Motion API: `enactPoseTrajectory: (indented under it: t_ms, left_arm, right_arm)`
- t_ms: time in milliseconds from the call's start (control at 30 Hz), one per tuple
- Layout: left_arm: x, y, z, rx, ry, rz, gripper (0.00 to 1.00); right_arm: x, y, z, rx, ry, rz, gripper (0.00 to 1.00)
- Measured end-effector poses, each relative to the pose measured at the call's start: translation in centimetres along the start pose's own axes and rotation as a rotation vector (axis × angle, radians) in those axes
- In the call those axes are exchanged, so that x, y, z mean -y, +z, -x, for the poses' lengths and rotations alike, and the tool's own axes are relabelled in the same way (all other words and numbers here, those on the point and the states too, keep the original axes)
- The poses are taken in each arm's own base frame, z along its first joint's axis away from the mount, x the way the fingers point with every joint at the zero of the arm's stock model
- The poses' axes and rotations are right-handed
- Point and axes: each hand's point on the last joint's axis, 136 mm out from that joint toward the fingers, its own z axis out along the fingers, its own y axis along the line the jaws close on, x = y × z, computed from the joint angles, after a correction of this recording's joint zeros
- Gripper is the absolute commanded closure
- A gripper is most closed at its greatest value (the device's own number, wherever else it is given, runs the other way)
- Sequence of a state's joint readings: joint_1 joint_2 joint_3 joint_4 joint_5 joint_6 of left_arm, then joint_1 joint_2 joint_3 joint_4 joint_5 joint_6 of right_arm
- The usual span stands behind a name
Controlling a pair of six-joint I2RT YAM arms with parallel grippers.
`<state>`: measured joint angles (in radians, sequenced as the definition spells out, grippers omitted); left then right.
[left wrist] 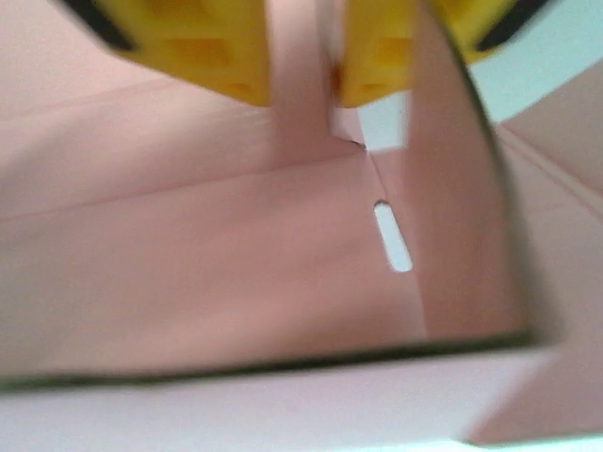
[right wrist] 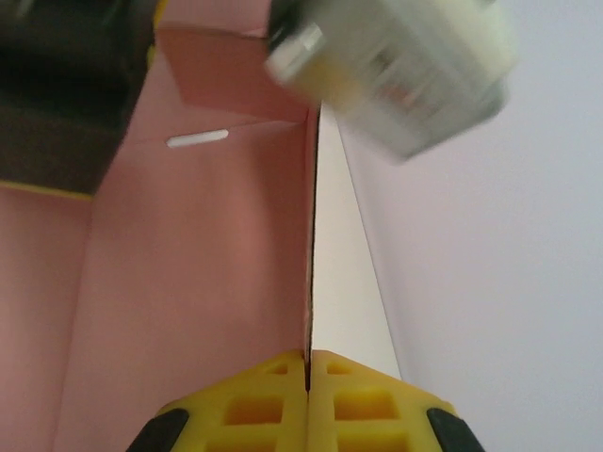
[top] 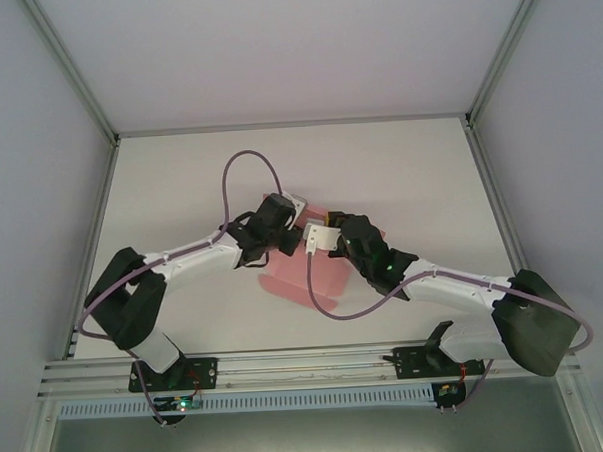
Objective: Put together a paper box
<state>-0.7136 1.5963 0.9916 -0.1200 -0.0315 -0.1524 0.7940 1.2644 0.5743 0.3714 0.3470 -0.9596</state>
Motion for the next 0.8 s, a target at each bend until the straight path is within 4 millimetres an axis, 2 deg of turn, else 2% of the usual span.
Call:
enactPoseTrajectory:
  t_ms: [200,233,333,433,533,667,733,800]
  left_arm:
    - [-0.8,-3.7,1.5,0.094,-0.03,0.007,0.11]
    - [-1.0,-4.3,1.8,0.11,-0.031,0.01,0.0]
    - [-2.1,-6.1,2.3,0.156,-0.067,0.031,0.0]
    - [-4.4,-7.4,3.0,0.199,-0.15,0.074,0.0]
    - [-8.4,-8.2,3.4,0.229,-0.279,0.153,0.0]
    - [-13.4,-8.9,2.8,0.243,-0.429,0.258,0.0]
    - [-15.6,-8.5,2.3,0.235,-0.507,0.29,0.0]
    - [-17.9,-7.5,1.5,0.208,-0.574,0.33,0.0]
  right_arm:
    - [-0.2,0.2,0.0,0.016,-0.03,0.001,1.0]
    - [-0.2,0.3,0.1,0.018,-0.04,-0.002,1.0]
    - [-0.3,1.0,0.1,0.016,-0.094,-0.03,1.0]
    - [-1.1,2.0,0.0,0.003,-0.161,-0.036,1.0]
    - [-1.8,2.6,0.1,0.004,-0.21,-0.029,1.0]
    - [-1.5,2.7,0.8,0.026,-0.25,-0.058,1.0]
    - [-1.4,3.3,1.5,0.044,-0.296,-0.108,1.0]
    - [-2.7,4.2,1.7,0.042,-0.349,-0.11,1.0]
